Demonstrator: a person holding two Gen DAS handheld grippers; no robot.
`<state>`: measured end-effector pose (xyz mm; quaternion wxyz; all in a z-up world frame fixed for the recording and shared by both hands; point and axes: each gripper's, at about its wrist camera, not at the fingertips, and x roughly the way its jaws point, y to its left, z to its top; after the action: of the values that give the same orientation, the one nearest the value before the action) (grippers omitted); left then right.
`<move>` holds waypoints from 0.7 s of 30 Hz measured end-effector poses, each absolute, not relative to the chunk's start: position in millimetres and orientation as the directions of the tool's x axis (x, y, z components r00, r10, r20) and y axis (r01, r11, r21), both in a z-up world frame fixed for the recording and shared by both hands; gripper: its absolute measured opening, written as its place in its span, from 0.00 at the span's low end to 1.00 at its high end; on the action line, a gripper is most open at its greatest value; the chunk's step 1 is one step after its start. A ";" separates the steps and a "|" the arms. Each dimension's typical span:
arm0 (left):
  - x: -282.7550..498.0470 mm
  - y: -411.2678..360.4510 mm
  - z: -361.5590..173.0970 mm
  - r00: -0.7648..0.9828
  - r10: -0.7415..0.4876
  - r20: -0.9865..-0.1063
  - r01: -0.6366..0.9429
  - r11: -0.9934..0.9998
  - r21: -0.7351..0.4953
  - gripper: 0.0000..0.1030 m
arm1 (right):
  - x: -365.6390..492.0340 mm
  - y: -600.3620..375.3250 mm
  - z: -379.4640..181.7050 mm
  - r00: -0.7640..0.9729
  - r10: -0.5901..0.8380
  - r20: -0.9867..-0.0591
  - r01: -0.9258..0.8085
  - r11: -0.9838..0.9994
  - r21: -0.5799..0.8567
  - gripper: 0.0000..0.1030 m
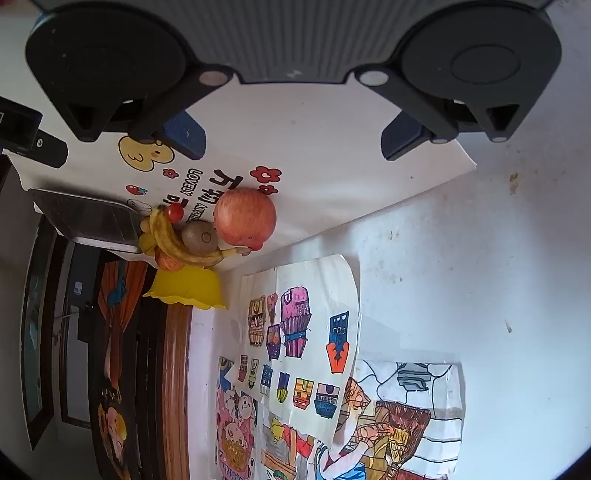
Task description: Organize fruits
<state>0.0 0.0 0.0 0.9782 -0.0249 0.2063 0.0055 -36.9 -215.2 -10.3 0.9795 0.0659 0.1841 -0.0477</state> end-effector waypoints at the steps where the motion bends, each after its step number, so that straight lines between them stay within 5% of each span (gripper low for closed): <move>1: -0.2 0.2 0.1 0.915 0.001 -0.404 -0.022 0.999 -0.048 1.00 | -36.7 -215.3 -10.3 0.927 -0.070 -0.369 0.117 0.987 0.108 0.99; 21: 1.9 -0.2 -2.2 0.904 0.011 -0.427 -0.028 0.999 -0.032 1.00 | -35.1 -214.2 -11.0 0.925 -0.070 -0.374 0.119 0.987 0.108 0.99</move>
<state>1.9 -0.2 -2.2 0.9756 -0.0188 0.2186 0.0100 -35.1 -214.2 -11.0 0.9789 0.0643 0.1880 -0.0483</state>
